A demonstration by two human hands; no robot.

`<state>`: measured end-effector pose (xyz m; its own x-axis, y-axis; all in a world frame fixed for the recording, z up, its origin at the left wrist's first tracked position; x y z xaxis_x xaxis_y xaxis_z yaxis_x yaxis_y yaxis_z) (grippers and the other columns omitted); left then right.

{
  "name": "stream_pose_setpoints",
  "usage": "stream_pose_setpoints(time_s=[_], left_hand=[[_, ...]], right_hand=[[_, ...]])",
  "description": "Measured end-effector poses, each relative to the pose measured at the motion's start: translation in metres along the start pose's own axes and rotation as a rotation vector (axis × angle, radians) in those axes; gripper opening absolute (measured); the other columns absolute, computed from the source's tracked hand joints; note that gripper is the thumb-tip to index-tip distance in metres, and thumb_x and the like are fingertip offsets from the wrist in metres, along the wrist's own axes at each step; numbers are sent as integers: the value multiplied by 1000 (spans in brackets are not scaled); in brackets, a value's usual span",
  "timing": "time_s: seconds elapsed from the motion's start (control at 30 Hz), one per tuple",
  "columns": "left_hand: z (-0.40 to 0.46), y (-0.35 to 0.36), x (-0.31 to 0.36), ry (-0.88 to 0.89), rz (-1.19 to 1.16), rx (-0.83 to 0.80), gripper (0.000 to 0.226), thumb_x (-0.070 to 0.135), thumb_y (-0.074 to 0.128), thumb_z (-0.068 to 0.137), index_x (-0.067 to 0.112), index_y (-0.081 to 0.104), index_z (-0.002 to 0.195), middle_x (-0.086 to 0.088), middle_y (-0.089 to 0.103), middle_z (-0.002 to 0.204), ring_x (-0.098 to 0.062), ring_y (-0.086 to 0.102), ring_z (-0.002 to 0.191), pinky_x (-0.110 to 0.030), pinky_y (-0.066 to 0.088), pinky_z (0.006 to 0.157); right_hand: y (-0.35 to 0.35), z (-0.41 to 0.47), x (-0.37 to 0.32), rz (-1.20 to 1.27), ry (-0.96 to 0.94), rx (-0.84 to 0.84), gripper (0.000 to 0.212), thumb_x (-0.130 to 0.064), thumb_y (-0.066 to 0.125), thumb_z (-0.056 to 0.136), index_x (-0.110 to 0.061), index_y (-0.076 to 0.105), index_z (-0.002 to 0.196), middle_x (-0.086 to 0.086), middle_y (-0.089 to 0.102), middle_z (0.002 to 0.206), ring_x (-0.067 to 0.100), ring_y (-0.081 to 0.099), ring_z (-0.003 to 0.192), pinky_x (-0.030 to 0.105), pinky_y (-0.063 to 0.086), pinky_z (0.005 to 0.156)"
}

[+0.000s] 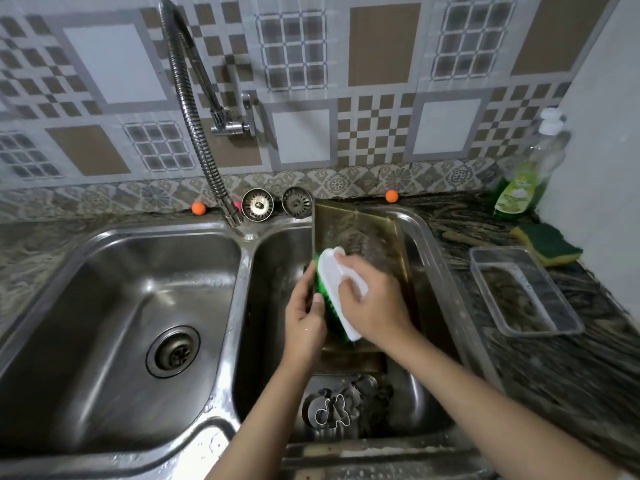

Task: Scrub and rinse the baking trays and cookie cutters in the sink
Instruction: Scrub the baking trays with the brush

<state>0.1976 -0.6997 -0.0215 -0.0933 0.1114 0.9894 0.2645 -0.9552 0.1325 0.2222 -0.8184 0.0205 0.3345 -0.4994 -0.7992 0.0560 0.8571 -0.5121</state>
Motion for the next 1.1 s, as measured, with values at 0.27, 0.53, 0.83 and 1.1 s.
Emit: stream_pose_setpoints(time_s=[0.27, 0.53, 0.83, 1.1], left_hand=[[-14, 15, 1, -24, -44, -44, 52, -9, 38, 95, 31, 49, 126, 13, 53, 131, 7, 49, 121, -20, 37, 107], [-6, -11, 2, 14, -65, -2, 47, 2, 47, 93, 37, 52, 124, 17, 51, 134, 1, 45, 128, -27, 34, 110], [7, -24, 24, 142, -20, 55, 48, 1, 45, 93, 36, 52, 125, 15, 53, 134, -2, 48, 127, -26, 38, 108], [-20, -10, 19, 96, 13, -88, 43, 8, 49, 91, 33, 51, 126, 17, 54, 131, -2, 48, 126, -26, 39, 107]], right_hand=[[-14, 32, 15, -73, 131, 96, 38, -24, 51, 85, -25, 62, 122, 5, 69, 109, 25, 65, 83, 29, 51, 71], [-35, 17, 39, -180, 117, 59, 36, -24, 53, 89, -29, 61, 124, 6, 67, 71, 16, 50, 45, 26, 38, 42], [-28, 1, 43, -21, 132, 75, 33, -15, 51, 92, -23, 60, 122, -4, 65, 110, 3, 59, 78, 13, 42, 61], [-48, 78, 54, -8, 328, 222, 32, -14, 48, 92, -18, 60, 122, 0, 60, 123, 12, 55, 106, 19, 35, 78]])
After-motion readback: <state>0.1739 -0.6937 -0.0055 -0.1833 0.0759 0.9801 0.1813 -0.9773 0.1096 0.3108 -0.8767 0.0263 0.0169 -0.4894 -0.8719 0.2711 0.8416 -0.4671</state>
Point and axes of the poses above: each hand's wrist, its own z-axis towards the middle knuckle, its own y-axis out of the palm, x = y × z, the point moved 2 cm from there along z, towards the middle knuckle
